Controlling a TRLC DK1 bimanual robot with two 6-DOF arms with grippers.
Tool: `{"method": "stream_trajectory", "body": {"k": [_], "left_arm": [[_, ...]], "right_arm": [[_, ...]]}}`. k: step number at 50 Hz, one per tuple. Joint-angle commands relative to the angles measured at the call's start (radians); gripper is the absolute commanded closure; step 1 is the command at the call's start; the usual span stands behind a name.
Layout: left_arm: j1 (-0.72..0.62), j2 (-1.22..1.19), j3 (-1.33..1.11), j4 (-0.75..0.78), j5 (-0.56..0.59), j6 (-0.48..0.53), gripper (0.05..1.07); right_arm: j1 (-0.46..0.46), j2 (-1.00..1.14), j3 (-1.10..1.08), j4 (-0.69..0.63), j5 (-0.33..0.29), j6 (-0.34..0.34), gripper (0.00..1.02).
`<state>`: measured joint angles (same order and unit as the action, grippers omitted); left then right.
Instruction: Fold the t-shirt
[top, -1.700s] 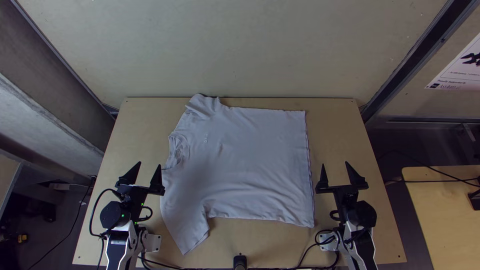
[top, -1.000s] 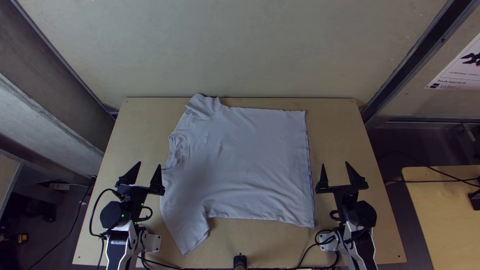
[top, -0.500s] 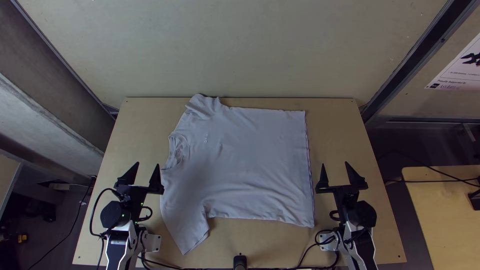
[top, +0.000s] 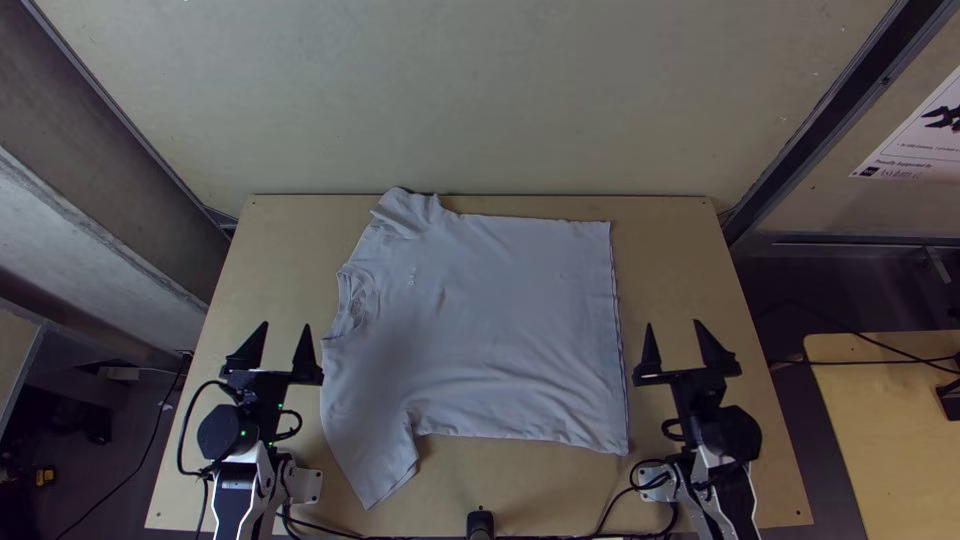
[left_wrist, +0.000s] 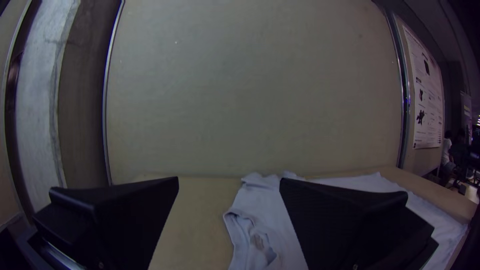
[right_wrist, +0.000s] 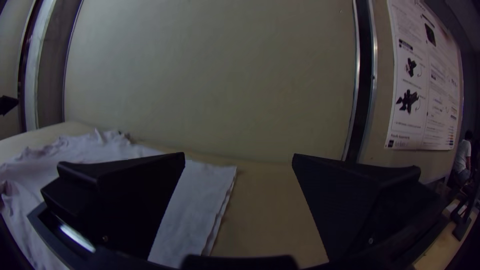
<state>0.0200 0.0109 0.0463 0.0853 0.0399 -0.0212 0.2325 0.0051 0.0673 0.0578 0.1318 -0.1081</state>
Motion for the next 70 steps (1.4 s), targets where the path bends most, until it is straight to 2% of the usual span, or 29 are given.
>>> {"method": "stream_trajectory", "body": {"k": [1,14,25,41,53,59,64,70], "left_arm": [[0.005,-0.003,0.013,0.053,0.000,0.032,0.10],[-0.005,0.178,0.162,0.142,0.006,0.041,0.10],[-0.006,0.494,0.458,0.168,0.006,0.026,0.10],[-0.006,0.845,0.831,0.163,0.021,0.029,0.10],[-0.009,1.064,1.060,0.048,0.032,0.014,0.10],[-0.018,1.183,1.158,0.018,0.031,-0.003,0.10],[-0.011,1.285,1.241,0.001,0.026,-0.051,0.10],[-0.009,1.403,1.340,-0.047,0.028,-0.065,0.10]], "right_arm": [[-0.007,0.004,0.075,0.065,0.002,-0.001,0.04],[-0.007,0.121,0.206,0.155,0.002,-0.045,0.04],[-0.005,0.343,0.382,0.231,0.002,-0.044,0.04],[-0.002,0.704,0.704,0.234,0.002,-0.038,0.04],[-0.007,0.964,0.925,0.192,0.008,-0.035,0.04],[-0.013,1.087,1.016,0.180,0.008,-0.001,0.04],[-0.025,1.182,1.089,0.154,0.006,0.097,0.04],[-0.032,1.309,1.191,0.085,0.006,0.150,0.04]]}}
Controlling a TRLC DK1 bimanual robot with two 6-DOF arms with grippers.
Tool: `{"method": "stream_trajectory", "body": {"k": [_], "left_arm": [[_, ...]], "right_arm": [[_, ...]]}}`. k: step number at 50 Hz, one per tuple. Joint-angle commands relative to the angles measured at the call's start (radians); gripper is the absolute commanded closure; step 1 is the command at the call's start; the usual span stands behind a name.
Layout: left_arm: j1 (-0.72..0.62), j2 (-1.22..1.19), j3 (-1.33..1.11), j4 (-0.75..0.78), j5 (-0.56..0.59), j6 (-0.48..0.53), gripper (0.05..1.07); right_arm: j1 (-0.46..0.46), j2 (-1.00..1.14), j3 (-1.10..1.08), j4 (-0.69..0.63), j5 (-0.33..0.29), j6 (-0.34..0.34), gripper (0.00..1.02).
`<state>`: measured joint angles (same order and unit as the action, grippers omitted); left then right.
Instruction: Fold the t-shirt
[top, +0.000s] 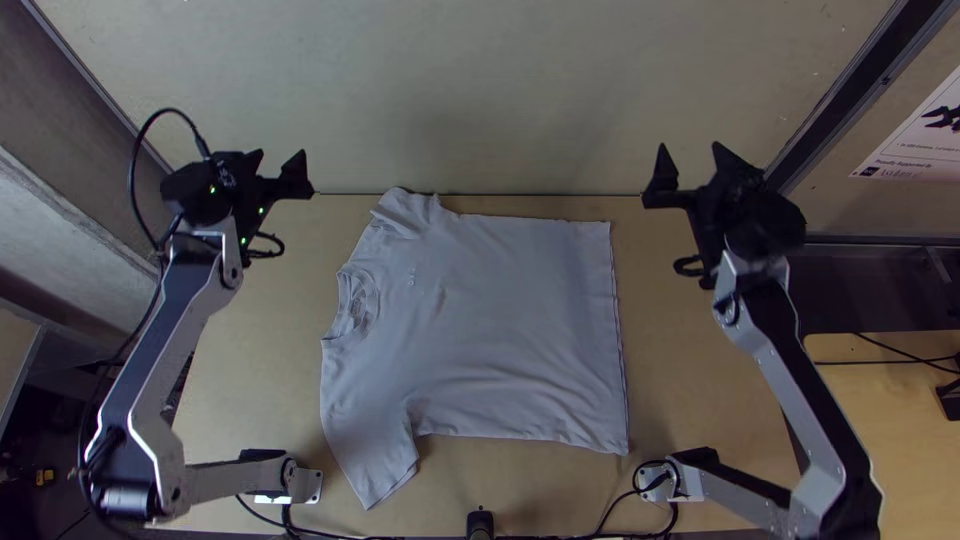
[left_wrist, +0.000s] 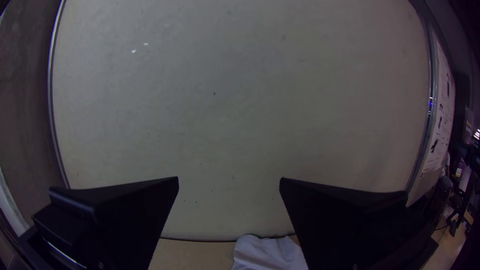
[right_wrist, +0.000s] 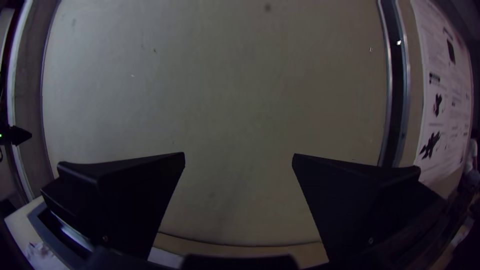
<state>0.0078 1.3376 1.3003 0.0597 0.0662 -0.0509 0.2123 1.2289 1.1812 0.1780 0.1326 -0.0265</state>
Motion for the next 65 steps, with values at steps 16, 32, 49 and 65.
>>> {"method": "stream_trajectory", "body": {"k": [16,32,49,65], "left_arm": [[-0.019,0.327,0.300,-0.120,0.001,-0.087,0.10],[-0.052,0.627,0.648,-0.457,0.001,-0.125,0.10],[-0.083,0.887,0.912,-0.676,0.001,-0.130,0.13],[-0.089,0.997,0.921,-0.676,-0.011,-0.122,0.29]], "right_arm": [[-0.051,0.362,0.337,-0.224,-0.013,0.200,0.04],[-0.093,0.607,0.561,-0.433,-0.080,0.284,0.04],[-0.140,0.797,0.756,-0.630,-0.100,0.323,0.04],[-0.131,0.896,0.847,-0.729,-0.102,0.364,0.04]]}}
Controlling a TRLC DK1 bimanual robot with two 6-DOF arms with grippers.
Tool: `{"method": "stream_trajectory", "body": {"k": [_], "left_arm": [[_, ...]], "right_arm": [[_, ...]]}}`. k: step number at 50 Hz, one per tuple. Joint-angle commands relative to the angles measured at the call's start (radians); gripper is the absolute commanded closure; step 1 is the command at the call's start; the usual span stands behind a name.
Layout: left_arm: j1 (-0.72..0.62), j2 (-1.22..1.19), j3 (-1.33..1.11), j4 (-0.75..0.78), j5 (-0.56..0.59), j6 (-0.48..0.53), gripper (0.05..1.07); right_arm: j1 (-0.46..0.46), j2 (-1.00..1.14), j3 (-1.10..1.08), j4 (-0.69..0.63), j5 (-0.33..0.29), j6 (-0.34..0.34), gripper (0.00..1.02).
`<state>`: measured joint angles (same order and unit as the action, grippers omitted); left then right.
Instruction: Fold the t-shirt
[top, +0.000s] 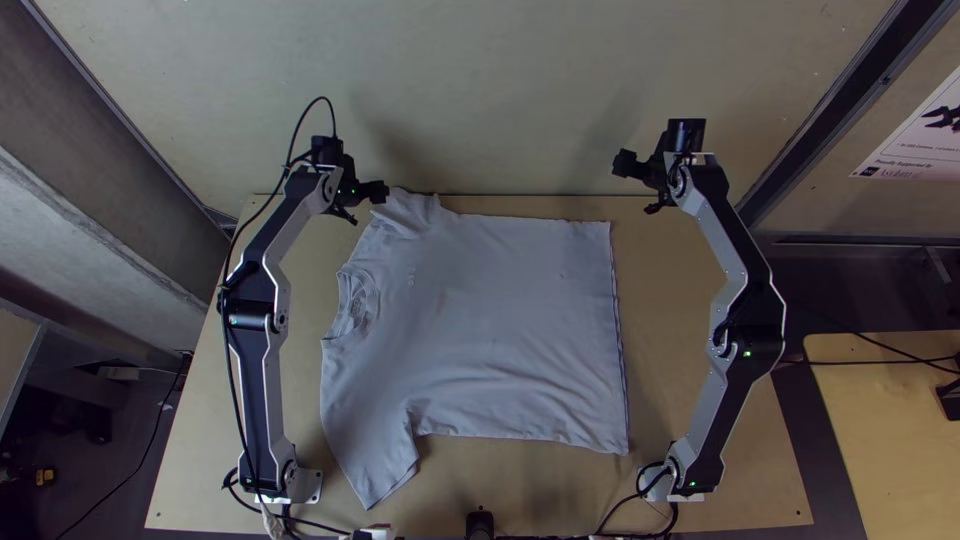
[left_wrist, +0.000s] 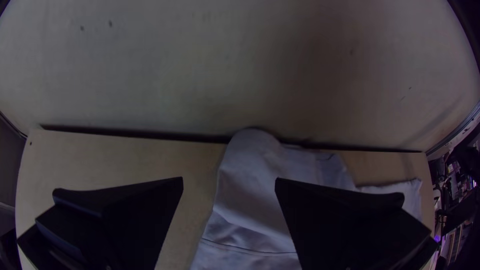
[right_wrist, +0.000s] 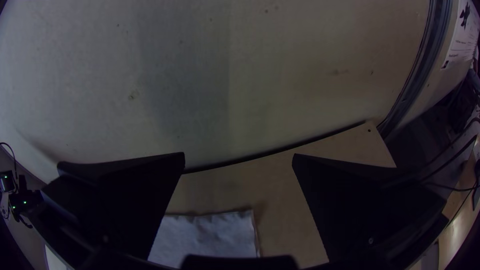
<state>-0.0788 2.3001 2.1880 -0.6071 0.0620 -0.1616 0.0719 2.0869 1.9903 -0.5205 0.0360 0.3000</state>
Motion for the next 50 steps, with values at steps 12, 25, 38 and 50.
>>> {"method": "stream_trajectory", "body": {"k": [12,25,38,50], "left_arm": [[-0.009,0.084,0.042,-0.005,-0.008,-0.009,0.33],[-0.016,0.125,0.058,0.009,-0.014,-0.007,0.33],[-0.019,0.148,0.070,0.056,-0.013,-0.009,0.70],[-0.022,0.148,0.072,0.084,-0.011,-0.010,1.05]], "right_arm": [[0.016,0.065,0.038,-0.050,-0.005,0.056,0.04],[0.016,0.070,0.033,-0.065,-0.004,0.074,0.04],[0.012,0.073,0.022,-0.073,-0.004,0.076,0.04],[0.005,0.087,0.018,-0.075,-0.004,0.076,0.04]]}}
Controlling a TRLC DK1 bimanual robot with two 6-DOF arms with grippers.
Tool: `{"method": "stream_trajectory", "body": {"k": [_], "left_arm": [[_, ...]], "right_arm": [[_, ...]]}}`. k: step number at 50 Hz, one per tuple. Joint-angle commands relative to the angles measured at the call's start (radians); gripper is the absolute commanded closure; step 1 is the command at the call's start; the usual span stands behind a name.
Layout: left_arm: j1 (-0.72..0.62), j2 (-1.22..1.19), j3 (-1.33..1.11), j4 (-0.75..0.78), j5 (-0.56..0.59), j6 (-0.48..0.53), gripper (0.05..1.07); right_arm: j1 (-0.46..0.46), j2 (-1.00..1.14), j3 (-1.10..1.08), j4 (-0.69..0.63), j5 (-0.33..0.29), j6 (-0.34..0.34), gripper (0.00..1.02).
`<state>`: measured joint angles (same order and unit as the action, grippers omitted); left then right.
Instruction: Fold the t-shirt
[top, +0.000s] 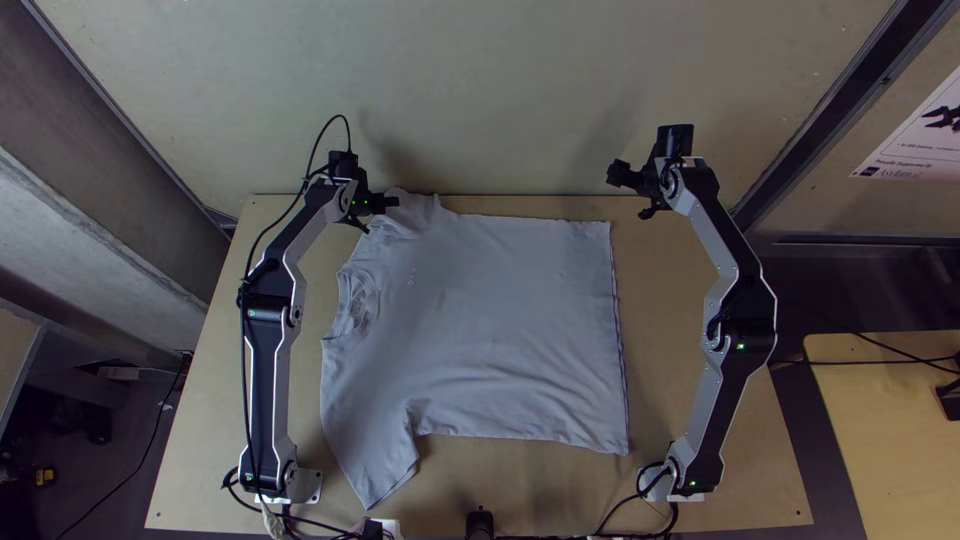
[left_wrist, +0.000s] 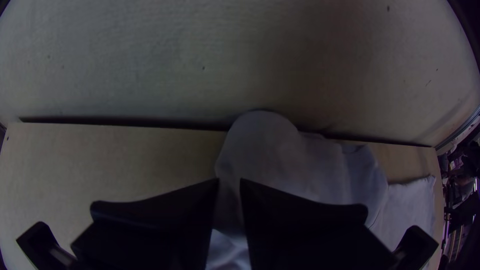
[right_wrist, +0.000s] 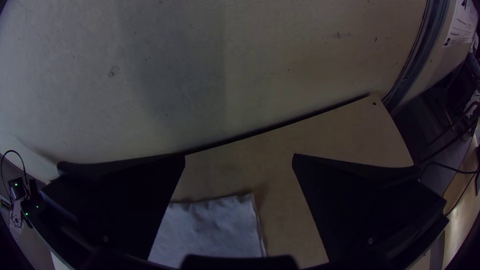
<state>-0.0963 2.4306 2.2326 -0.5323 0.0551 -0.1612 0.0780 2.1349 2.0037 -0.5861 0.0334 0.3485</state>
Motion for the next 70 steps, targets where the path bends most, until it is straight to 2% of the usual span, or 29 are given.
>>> {"method": "stream_trajectory", "body": {"k": [1,15,28,31,36,52,54,62,64,70], "left_arm": [[-0.005,0.018,0.027,0.009,-0.005,-0.011,1.05],[-0.003,-0.011,0.025,0.003,-0.003,-0.014,1.05],[0.000,-0.038,0.025,-0.006,0.000,-0.012,1.05],[0.001,-0.039,0.025,-0.006,0.000,-0.012,1.05],[0.004,-0.041,0.025,-0.009,0.000,-0.012,1.05],[0.013,-0.044,0.021,-0.023,0.002,-0.012,1.05],[0.013,-0.045,0.021,-0.023,0.002,-0.012,1.05],[0.013,-0.048,0.021,-0.024,0.002,-0.012,1.05],[0.013,-0.048,0.021,-0.024,0.000,-0.012,1.05],[0.013,-0.050,0.021,-0.026,0.002,-0.012,1.05]], "right_arm": [[-0.001,0.039,0.006,-0.009,-0.001,0.027,0.04],[0.009,0.120,0.089,-0.089,-0.001,0.056,0.07],[0.031,0.234,0.221,-0.242,-0.001,0.081,0.07],[0.036,0.249,0.227,-0.247,-0.001,0.083,0.08],[0.036,0.269,0.231,-0.248,-0.001,0.104,0.19],[0.049,0.336,0.251,-0.299,-0.001,0.107,0.19],[0.051,0.344,0.251,-0.299,-0.001,0.107,0.26],[0.059,0.370,0.273,-0.299,-0.001,0.096,0.81],[0.059,0.381,0.285,-0.310,0.000,0.086,0.86],[0.072,0.385,0.287,-0.325,0.014,0.023,0.90]]}}
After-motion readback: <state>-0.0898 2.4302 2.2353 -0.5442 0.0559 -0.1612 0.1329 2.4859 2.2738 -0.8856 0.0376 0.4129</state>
